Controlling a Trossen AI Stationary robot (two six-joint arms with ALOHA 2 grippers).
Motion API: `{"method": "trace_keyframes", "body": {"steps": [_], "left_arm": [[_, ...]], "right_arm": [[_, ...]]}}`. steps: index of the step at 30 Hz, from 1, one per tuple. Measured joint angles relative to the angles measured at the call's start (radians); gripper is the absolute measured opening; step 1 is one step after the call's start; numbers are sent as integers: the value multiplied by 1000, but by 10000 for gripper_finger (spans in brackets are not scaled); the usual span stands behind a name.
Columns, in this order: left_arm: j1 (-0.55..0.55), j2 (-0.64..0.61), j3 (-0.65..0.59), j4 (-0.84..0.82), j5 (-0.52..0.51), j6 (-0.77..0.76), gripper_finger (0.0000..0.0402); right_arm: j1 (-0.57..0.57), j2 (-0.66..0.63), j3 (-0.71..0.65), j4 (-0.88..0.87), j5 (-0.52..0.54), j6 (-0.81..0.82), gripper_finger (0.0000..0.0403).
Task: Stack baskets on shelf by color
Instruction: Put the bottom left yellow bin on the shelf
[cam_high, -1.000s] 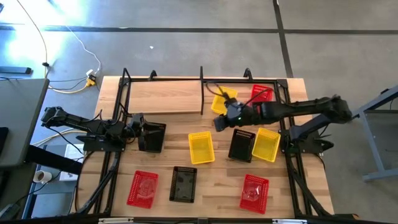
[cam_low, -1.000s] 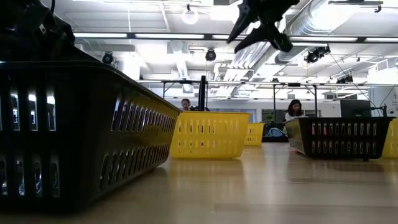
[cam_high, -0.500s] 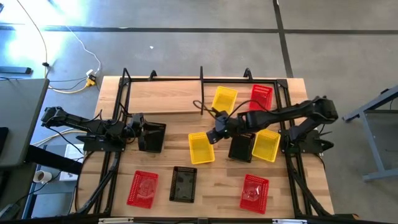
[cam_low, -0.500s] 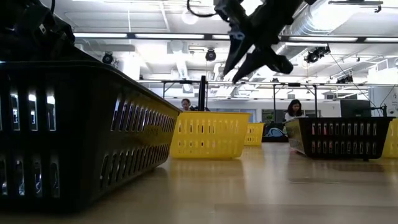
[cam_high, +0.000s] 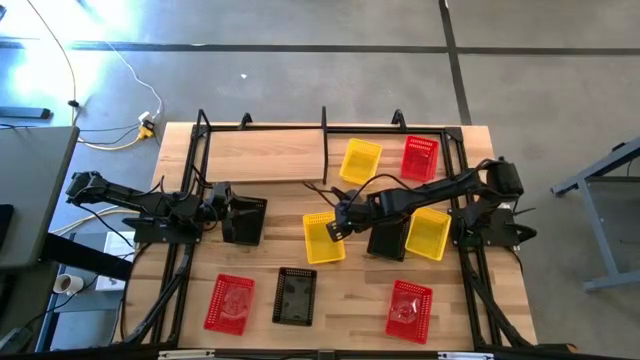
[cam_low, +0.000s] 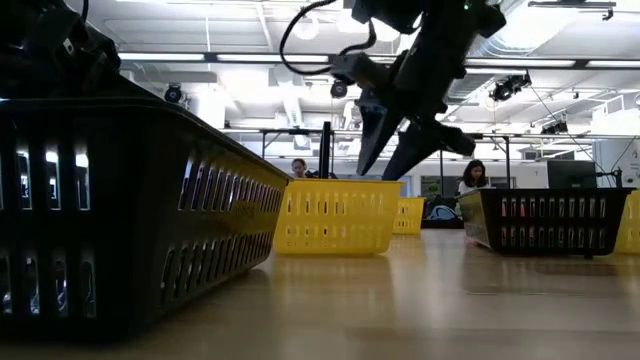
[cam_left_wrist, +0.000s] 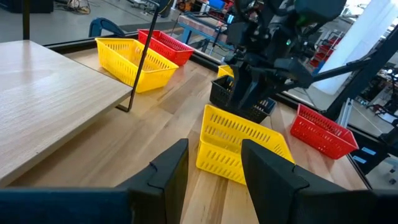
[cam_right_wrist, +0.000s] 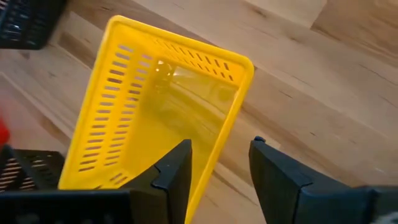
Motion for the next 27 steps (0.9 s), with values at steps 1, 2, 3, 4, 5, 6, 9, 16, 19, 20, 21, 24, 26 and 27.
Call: {"method": "trace_keyframes", "body": {"steps": [1, 2, 3, 4, 5, 6, 9, 16, 19, 20, 21, 24, 26, 27], "left_arm": [[0, 0, 0, 0, 0, 0, 138], [0, 0, 0, 0, 0, 0, 138], [0, 0, 0, 0, 0, 0, 138], [0, 0, 0, 0, 0, 0, 138], [0, 0, 0, 1, 0, 0, 138], [0, 0, 0, 1, 0, 0, 138], [0, 0, 0, 1, 0, -1, 138], [0, 0, 0, 22, 0, -49, 138], [0, 0, 0, 46, 1, -59, 138], [0, 0, 0, 58, 1, -59, 138], [0, 0, 0, 68, 1, -59, 138], [0, 1, 10, 76, 2, -59, 138], [0, 0, 29, 76, 10, -51, 138], [0, 2, 40, 76, 17, -40, 138]], "right_arm": [[0, 5, 0, 1, 0, 1, 147], [0, 11, 0, 10, 0, 1, 147], [0, 17, 0, 17, -1, 1, 146], [0, 23, 0, 17, -3, 1, 144], [0, 30, 0, 21, -5, 1, 142], [-1, 36, 0, 23, -10, 1, 140], [-3, 52, 0, 24, -19, 7, 131], [-14, 58, 0, 24, -21, 37, 64], [-23, 58, 0, 25, -21, 50, 16], [-27, 58, 0, 25, -22, 50, 9], [-30, 58, 0, 25, -21, 53, 7], [-36, 58, 0, 33, -21, 77, 14], [-36, 58, 0, 55, -20, 77, 8], [-36, 57, 0, 75, -18, 77, 5]]}}
